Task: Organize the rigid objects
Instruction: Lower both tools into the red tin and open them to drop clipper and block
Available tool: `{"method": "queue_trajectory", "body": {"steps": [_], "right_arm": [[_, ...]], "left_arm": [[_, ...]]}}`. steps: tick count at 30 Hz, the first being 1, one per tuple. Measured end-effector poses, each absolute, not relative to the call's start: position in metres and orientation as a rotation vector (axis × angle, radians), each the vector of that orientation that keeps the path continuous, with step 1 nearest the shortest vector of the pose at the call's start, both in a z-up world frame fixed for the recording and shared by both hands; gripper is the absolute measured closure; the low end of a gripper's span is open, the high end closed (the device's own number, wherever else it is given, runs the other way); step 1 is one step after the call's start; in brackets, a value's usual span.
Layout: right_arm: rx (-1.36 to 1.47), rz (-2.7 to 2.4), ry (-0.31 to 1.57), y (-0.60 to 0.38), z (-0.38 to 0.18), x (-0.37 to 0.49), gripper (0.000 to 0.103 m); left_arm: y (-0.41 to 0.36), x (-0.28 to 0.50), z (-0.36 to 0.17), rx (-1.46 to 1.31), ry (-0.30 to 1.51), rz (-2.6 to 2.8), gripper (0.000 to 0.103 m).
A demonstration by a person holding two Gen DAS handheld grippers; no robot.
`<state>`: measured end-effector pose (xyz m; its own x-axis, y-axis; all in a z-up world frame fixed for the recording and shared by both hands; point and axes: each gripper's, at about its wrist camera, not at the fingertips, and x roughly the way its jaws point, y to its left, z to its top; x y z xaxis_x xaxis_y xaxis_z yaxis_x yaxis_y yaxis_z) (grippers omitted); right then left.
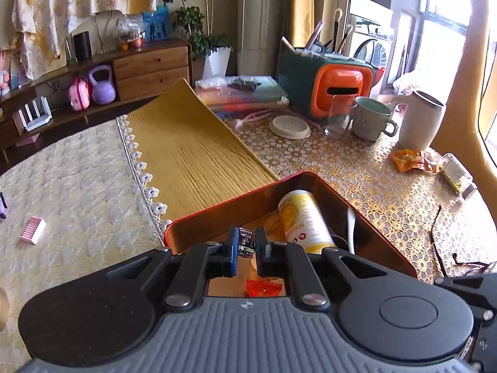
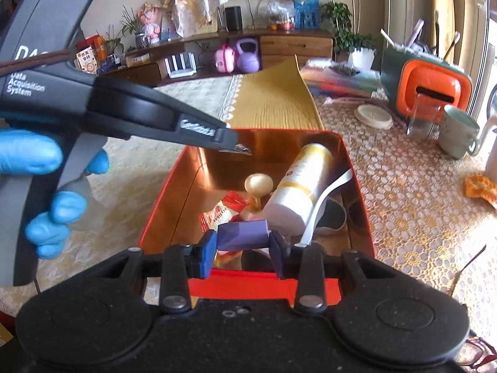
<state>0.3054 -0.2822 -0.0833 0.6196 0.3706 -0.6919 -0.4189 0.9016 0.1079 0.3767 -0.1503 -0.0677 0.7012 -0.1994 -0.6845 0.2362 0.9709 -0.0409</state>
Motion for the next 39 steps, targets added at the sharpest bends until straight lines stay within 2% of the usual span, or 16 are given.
{"method": "queue_trajectory", "body": {"steps": [18, 29, 39], "right_arm": [[-0.040, 0.454, 0.832, -0.278, -0.099, 0.321, 0.065], [-0.036, 0.451, 0.813, -0.277, -0.093, 0.313, 0.064], [-0.040, 0.430, 0.791, -0.279, -0.084, 0.301, 0.062]], "left_arm": [[-0.157, 0.399, -0.108, 0.051, 0.891, -0.204, 0.092], [-0.153, 0.397, -0.109, 0.025, 0.947, -0.229, 0.092], [-0.159, 0.371, -0.094, 0.058, 0.912, -0.273, 0.092]]}}
